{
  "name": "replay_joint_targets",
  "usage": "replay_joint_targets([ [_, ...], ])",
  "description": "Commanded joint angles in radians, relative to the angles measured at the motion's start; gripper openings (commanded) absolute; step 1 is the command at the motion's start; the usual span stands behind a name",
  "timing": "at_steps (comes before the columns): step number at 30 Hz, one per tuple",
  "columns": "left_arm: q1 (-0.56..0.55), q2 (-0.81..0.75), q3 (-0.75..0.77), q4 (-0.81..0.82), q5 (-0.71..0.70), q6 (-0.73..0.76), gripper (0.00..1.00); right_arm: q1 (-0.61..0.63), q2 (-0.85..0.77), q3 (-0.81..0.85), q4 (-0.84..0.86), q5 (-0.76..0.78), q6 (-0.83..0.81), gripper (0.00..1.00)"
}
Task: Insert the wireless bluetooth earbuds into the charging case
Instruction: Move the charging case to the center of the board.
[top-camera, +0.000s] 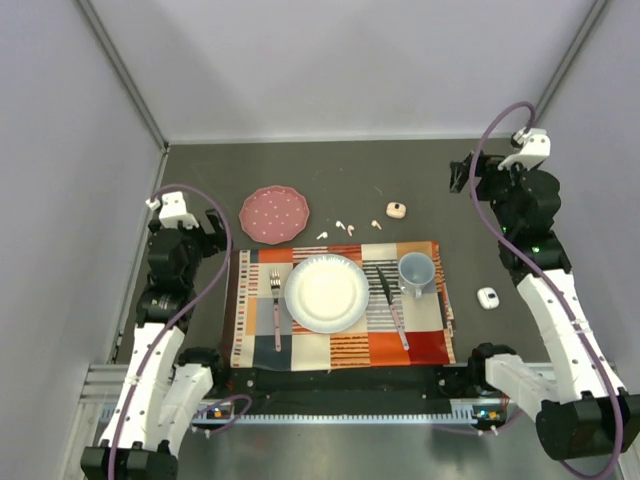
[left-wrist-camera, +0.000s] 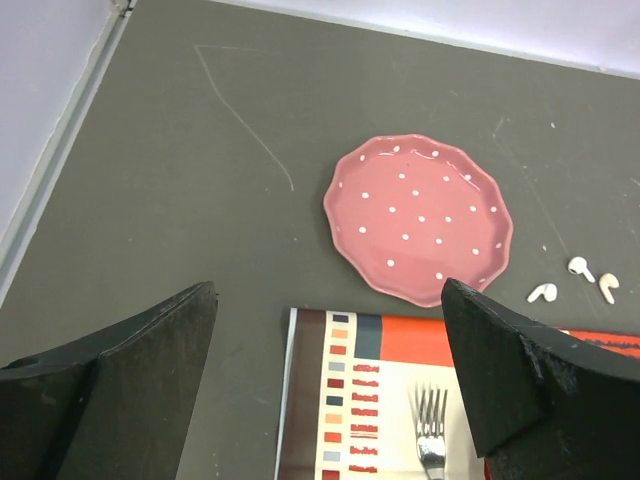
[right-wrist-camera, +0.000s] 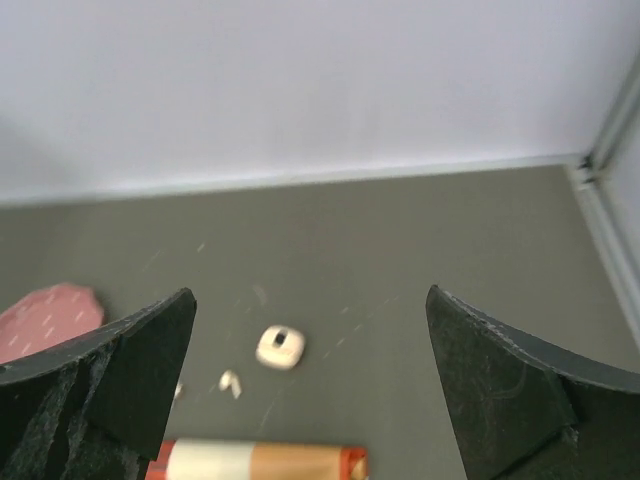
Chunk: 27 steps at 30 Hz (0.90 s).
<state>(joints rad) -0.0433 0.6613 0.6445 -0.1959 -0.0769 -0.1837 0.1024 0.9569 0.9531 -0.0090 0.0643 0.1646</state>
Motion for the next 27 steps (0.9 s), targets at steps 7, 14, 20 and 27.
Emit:
replay_joint_targets([
  [7, 0.002, 0.014, 0.078, -0.138, 0.215, 0.123, 0.99, 0.002, -0.162, -0.08, -0.169, -0.258, -0.014, 0.99],
  [14, 0.0, 0.014, 0.047, -0.155, 0.184, 0.05, 0.99, -0.01, -0.017, 0.1, -0.5, 0.25, 0.157, 0.99],
  [20, 0.002, 0.011, 0.04, -0.185, 0.125, 0.072, 0.99, -0.035, 0.017, 0.088, -0.641, 0.319, 0.33, 0.99],
  [27, 0.002, -0.026, 0.024, -0.178, 0.032, 0.078, 0.99, -0.289, 0.042, 0.067, -0.707, 0.143, 0.467, 0.99],
])
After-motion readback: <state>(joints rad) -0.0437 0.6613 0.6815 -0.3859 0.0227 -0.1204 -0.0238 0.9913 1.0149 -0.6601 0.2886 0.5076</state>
